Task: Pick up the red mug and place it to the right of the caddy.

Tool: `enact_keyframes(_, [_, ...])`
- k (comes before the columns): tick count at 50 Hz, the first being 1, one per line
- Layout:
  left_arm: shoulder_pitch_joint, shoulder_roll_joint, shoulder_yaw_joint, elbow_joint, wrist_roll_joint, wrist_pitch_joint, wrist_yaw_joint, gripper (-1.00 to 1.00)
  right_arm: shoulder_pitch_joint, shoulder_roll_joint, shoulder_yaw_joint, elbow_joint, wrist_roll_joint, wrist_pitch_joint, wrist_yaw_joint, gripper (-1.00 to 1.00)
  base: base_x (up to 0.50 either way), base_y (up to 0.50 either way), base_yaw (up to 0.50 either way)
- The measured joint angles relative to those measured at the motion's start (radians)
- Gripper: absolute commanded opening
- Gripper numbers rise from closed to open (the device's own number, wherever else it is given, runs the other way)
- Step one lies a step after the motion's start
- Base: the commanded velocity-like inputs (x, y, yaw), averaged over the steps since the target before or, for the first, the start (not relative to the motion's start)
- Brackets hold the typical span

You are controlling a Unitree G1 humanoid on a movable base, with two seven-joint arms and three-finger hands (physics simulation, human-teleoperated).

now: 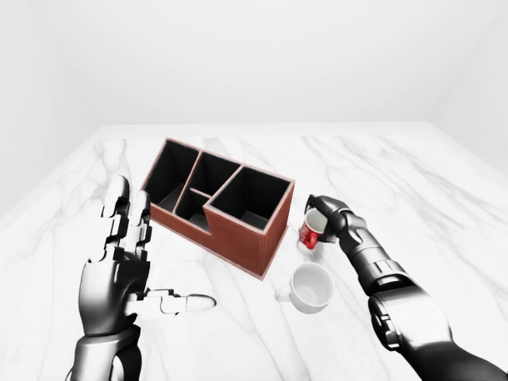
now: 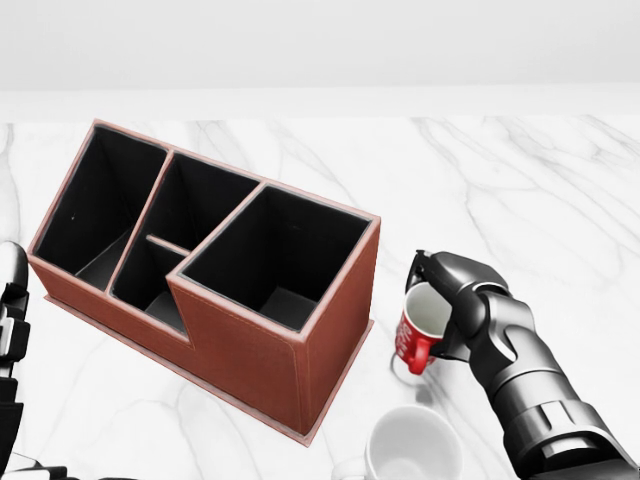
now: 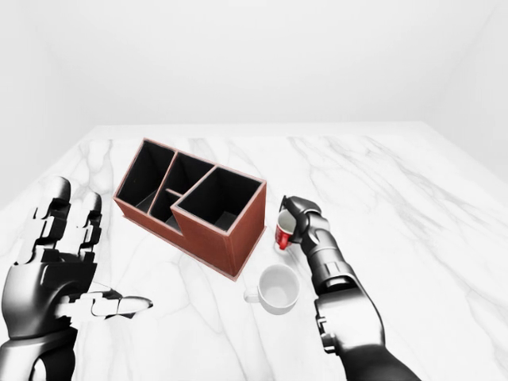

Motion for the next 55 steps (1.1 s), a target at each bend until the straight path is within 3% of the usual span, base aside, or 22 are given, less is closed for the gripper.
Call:
enact_keyframes(27, [0.008, -0.004, 0.007, -0.018, -0.008, 0.000, -0.010, 1.00, -0.019, 0.024, 0.015, 0.125, 0.020, 0.000, -0.150, -1.00, 0.00, 0.00, 0.00])
enact_keyframes(55, [0.009, -0.009, 0.013, -0.022, -0.012, 0.000, -0.018, 1.00, -0.021, 0.049, 0.024, 0.193, 0.029, 0.000, -0.202, -1.00, 0.00, 0.00, 0.00])
